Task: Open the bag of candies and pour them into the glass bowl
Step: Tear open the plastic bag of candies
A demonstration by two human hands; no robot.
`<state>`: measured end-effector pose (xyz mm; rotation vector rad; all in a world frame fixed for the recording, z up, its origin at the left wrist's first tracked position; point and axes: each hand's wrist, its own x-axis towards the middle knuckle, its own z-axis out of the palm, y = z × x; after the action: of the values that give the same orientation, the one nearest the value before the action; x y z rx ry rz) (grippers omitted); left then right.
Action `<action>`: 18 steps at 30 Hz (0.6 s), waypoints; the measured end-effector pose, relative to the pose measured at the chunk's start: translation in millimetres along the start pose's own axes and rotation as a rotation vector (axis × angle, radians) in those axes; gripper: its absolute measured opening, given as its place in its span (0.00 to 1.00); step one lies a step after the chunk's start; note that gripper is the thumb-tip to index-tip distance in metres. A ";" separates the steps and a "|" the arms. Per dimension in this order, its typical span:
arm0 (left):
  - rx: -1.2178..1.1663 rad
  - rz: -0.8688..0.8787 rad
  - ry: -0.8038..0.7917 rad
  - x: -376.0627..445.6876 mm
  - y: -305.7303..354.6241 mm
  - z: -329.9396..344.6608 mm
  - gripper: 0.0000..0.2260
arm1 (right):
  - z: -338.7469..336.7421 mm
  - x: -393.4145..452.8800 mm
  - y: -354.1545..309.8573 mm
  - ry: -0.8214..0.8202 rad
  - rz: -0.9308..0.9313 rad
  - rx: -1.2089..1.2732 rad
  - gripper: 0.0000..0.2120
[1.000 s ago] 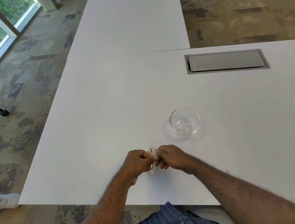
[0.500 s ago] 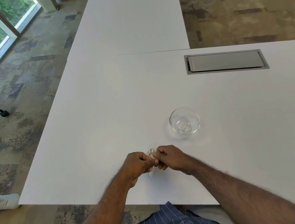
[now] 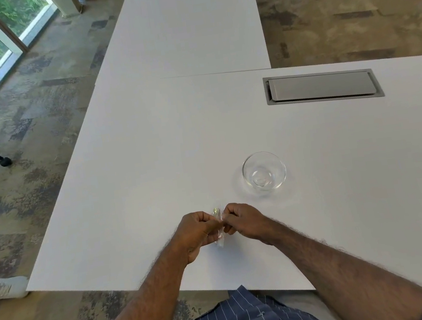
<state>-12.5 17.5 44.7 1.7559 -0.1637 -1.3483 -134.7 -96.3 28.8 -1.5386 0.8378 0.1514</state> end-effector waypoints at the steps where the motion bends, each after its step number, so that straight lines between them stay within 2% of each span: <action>1: -0.001 0.011 0.002 -0.1 0.1 0.3 0.02 | 0.1 0.4 0.7 0.000 0.012 0.039 0.07; 5: 0.022 0.051 -0.002 -0.8 -0.2 0.9 0.07 | 0.9 -0.1 2.2 -0.007 0.028 0.133 0.18; 9: 0.064 0.065 0.023 -0.4 -1.8 4.5 0.06 | 4.1 1.9 5.9 0.056 0.031 0.136 0.12; 12: 0.028 0.044 0.045 1.4 -2.5 4.2 0.04 | 1.9 1.1 5.9 0.044 0.036 0.185 0.07; 18: -0.001 0.014 0.061 1.2 -2.4 4.3 0.02 | -1.1 -2.2 -0.4 0.056 0.057 0.120 0.07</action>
<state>-16.5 15.8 42.1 1.7896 -0.1411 -1.2836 -136.4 -96.4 30.5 -1.4126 0.9200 0.0980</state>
